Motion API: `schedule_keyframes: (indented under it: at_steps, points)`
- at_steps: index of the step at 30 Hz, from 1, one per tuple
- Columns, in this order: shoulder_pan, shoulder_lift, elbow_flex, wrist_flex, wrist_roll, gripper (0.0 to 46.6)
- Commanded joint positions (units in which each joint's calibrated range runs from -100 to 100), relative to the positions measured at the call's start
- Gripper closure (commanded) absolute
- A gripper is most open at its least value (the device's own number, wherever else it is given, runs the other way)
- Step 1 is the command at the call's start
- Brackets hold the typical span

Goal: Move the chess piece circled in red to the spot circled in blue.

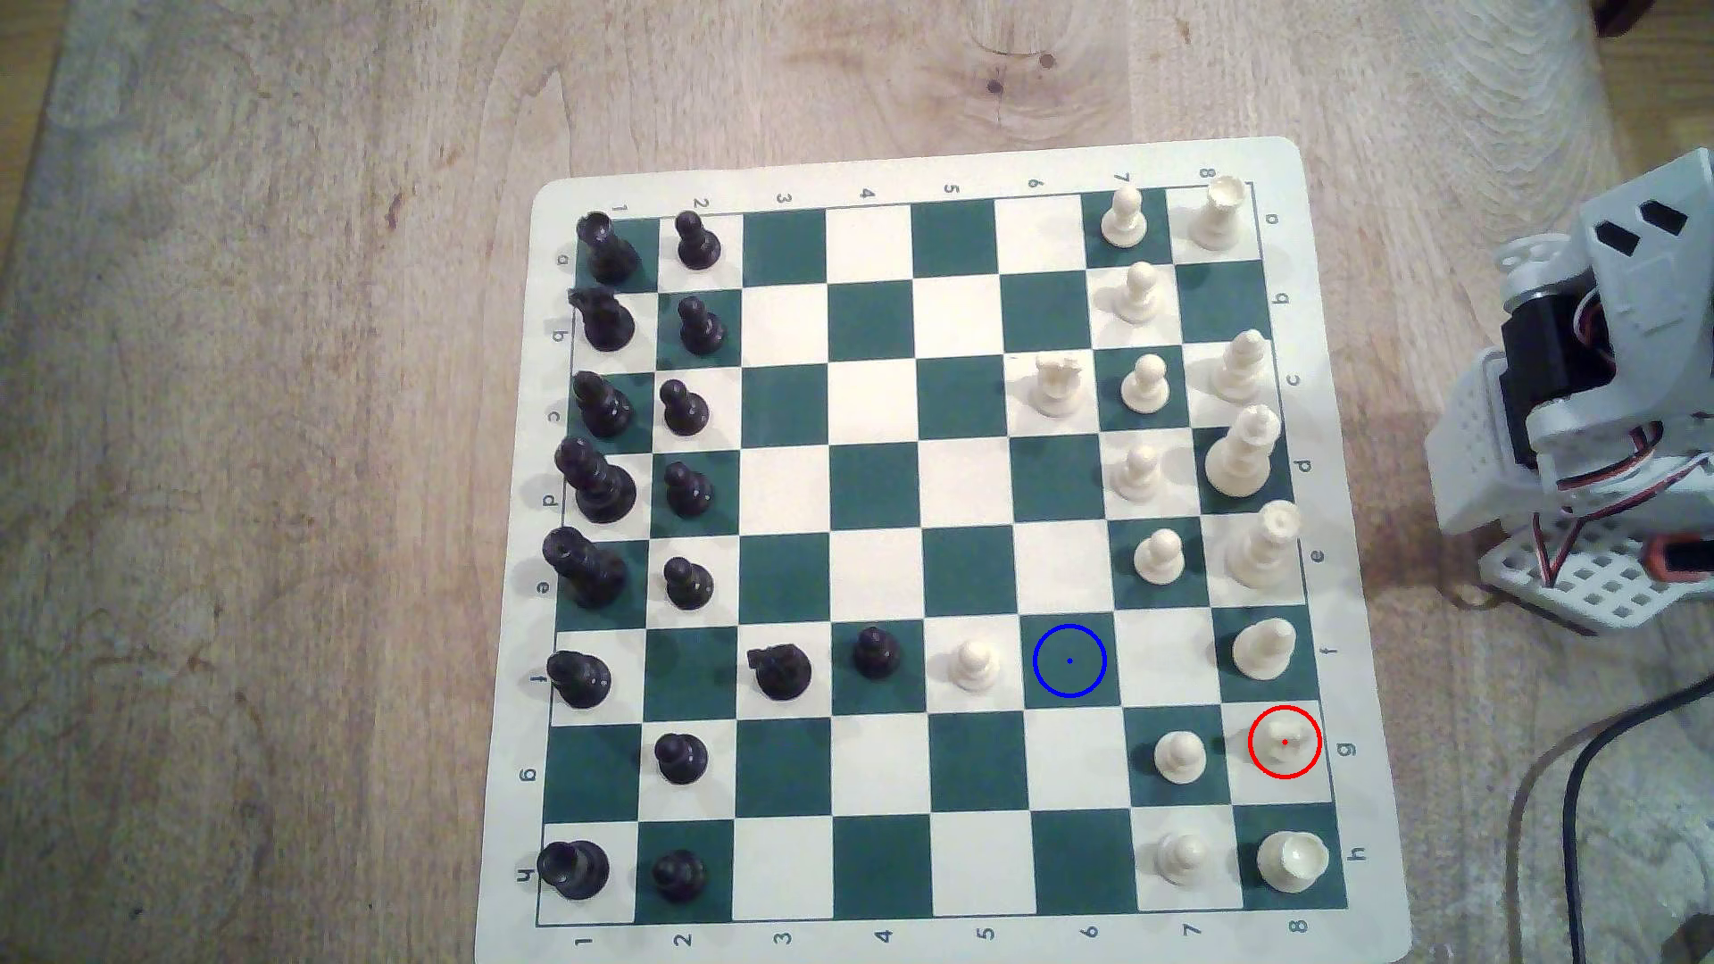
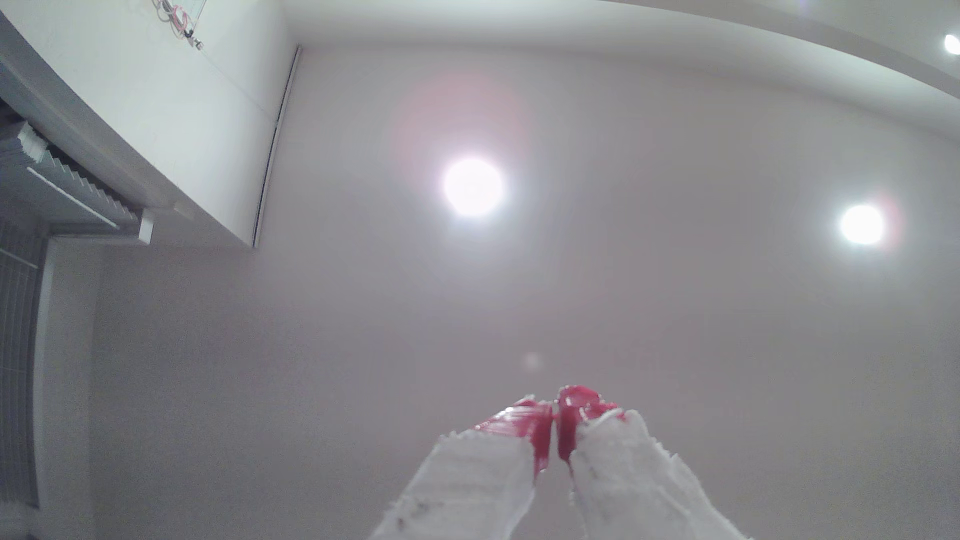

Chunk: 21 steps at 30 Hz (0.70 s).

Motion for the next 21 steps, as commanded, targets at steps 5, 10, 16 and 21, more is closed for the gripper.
schedule_keyframes:
  at_steps: [5,10,16,21]
  points:
    - [2.6,-0.2,1.0,11.6,0.3,46.4]
    - [3.8,-0.2,-2.3,29.9,0.2,46.4]
    - [2.9,-0.1,-12.0,57.8,-0.1,46.4]
    - [4.0,0.0,-16.3,62.8,0.0,46.4]
